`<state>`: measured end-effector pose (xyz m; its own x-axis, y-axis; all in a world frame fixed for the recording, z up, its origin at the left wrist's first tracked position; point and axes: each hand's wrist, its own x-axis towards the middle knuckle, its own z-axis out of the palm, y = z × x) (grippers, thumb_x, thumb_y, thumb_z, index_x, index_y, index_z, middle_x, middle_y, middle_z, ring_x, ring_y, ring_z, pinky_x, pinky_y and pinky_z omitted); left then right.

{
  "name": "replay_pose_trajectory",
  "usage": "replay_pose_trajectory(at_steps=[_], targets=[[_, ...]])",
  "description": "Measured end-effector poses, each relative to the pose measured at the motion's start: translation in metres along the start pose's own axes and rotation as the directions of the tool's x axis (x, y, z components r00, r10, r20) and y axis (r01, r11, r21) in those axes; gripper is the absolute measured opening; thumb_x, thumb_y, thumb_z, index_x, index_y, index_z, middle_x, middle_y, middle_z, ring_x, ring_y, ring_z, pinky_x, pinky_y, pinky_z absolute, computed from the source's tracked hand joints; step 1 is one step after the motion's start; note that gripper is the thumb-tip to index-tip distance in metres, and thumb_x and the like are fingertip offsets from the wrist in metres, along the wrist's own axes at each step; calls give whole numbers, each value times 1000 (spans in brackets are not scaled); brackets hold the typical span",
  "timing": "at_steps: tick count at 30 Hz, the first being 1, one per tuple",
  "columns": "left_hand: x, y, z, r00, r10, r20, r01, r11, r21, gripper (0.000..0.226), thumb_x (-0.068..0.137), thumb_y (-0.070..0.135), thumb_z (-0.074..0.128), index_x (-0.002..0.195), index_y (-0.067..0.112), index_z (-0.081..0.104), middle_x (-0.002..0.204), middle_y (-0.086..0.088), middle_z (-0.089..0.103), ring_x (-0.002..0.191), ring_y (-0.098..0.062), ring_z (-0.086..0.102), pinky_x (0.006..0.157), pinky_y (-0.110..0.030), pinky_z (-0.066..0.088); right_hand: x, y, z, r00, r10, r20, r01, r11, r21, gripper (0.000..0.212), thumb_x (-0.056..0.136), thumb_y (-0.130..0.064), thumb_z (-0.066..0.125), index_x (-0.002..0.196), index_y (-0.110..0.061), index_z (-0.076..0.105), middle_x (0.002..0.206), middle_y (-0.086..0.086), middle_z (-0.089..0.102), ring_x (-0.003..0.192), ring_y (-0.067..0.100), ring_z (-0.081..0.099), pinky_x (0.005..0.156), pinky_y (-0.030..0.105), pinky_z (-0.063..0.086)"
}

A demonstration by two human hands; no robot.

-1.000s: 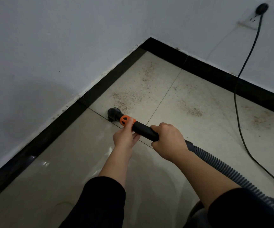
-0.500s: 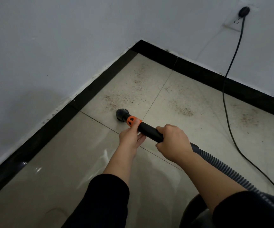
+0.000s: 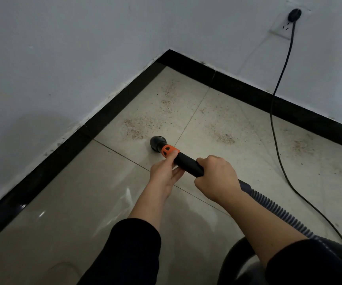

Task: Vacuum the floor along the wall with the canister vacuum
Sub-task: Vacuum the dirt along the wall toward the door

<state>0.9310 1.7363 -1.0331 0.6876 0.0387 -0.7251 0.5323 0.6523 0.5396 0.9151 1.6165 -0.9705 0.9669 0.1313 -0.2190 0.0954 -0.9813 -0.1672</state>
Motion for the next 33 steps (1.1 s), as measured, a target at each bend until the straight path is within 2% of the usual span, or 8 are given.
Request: replay_pose_trajectory(at_steps=[4, 8, 16, 22, 29, 33], targets=[[-7, 0, -5, 981, 84, -177, -95, 994, -57, 16, 84, 17, 73, 86, 6, 62, 87, -12, 69, 80, -19, 70, 68, -25, 58, 5, -4, 9, 999, -43, 1, 43, 997, 64, 13, 74, -9, 57, 87, -13, 59, 68, -1, 42, 61, 17, 41, 48, 26, 27], [-15, 4, -20, 945, 153, -290, -176, 983, -55, 16, 82, 18, 75, 83, 6, 65, 84, -11, 71, 79, -19, 71, 69, -27, 59, 9, -16, 18, 993, -116, 25, 112, 987, 113, 19, 77, -12, 61, 96, -17, 64, 78, 2, 51, 73, 22, 50, 55, 30, 36], [-17, 25, -62, 879, 216, -426, -274, 958, -79, 14, 83, 18, 74, 83, 7, 65, 84, -9, 71, 74, -17, 71, 61, -24, 57, 20, -61, 37, 966, -251, 55, 240, 959, 151, 21, 80, -13, 60, 100, -17, 62, 85, 3, 49, 81, 26, 52, 64, 32, 40], [-16, 39, -85, 855, 233, -463, -308, 947, -91, 13, 82, 17, 74, 83, 8, 64, 88, -10, 71, 78, -18, 71, 60, -24, 57, 25, -88, 45, 946, -319, 60, 308, 940, 145, 23, 84, -16, 60, 107, -16, 59, 88, 1, 42, 92, 27, 51, 68, 31, 35], [-14, 43, -93, 861, 230, -455, -302, 949, -92, 13, 83, 17, 73, 83, 7, 65, 90, -11, 71, 76, -17, 71, 61, -24, 57, 24, -95, 50, 942, -330, 66, 319, 938, 138, 27, 83, -13, 59, 110, -15, 59, 89, 1, 43, 93, 27, 51, 67, 31, 34], [-11, 44, -88, 866, 241, -439, -311, 946, -96, 13, 83, 18, 72, 84, 7, 66, 89, -9, 72, 68, -12, 71, 60, -23, 56, 26, -94, 48, 946, -323, 40, 315, 939, 140, 29, 82, -11, 58, 111, -15, 58, 88, 1, 43, 94, 27, 50, 70, 32, 38]])
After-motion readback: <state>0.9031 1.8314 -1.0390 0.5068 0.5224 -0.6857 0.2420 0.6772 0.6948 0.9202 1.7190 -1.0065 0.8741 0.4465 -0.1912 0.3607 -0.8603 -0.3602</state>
